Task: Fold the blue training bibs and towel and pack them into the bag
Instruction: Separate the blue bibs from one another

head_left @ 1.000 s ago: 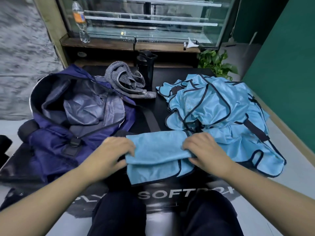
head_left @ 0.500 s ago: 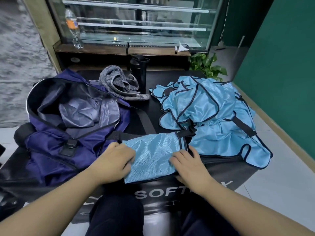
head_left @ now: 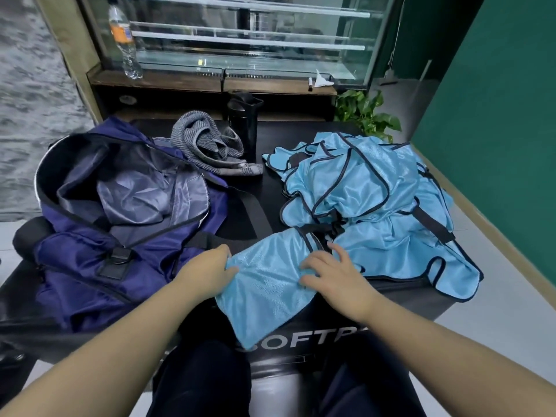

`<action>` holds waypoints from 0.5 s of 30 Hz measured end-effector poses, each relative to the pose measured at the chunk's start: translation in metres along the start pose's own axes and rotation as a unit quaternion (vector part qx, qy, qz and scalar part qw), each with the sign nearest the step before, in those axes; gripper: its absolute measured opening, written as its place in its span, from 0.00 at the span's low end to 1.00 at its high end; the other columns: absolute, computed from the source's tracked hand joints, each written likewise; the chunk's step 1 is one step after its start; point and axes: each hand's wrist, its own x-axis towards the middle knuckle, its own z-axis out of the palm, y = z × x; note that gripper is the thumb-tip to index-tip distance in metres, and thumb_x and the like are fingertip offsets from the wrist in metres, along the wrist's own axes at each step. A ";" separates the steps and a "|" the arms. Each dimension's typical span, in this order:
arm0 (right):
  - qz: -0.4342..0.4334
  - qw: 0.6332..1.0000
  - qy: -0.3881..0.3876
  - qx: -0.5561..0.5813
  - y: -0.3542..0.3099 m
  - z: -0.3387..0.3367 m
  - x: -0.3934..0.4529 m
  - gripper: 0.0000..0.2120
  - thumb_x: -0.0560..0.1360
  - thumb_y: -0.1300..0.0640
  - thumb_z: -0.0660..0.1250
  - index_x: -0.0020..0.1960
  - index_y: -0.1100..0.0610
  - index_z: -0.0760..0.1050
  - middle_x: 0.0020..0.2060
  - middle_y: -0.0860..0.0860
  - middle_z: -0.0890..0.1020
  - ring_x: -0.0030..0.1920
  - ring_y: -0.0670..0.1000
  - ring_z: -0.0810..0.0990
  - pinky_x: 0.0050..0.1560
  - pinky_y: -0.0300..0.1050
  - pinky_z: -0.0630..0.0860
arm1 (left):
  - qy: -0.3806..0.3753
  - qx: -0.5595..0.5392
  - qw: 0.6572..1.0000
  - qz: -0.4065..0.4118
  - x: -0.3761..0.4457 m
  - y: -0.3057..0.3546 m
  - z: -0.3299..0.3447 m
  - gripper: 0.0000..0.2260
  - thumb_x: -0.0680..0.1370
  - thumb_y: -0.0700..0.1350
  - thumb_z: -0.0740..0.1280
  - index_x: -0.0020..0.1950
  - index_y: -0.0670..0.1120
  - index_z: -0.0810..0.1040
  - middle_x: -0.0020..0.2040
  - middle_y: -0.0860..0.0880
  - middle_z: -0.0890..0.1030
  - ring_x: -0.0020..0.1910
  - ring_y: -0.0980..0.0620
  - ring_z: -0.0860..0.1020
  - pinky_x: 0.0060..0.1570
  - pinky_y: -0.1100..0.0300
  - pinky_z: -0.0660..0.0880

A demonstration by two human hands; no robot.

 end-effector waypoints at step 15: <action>0.102 0.993 -0.061 0.005 0.000 0.009 -0.014 0.31 0.62 0.65 0.65 0.65 0.52 0.69 0.69 0.53 0.68 0.68 0.56 0.65 0.66 0.57 0.60 | 0.179 0.089 0.900 0.386 -0.019 -0.023 0.010 0.16 0.74 0.42 0.62 0.61 0.53 0.76 0.61 0.50 0.75 0.60 0.50 0.73 0.57 0.56 0.72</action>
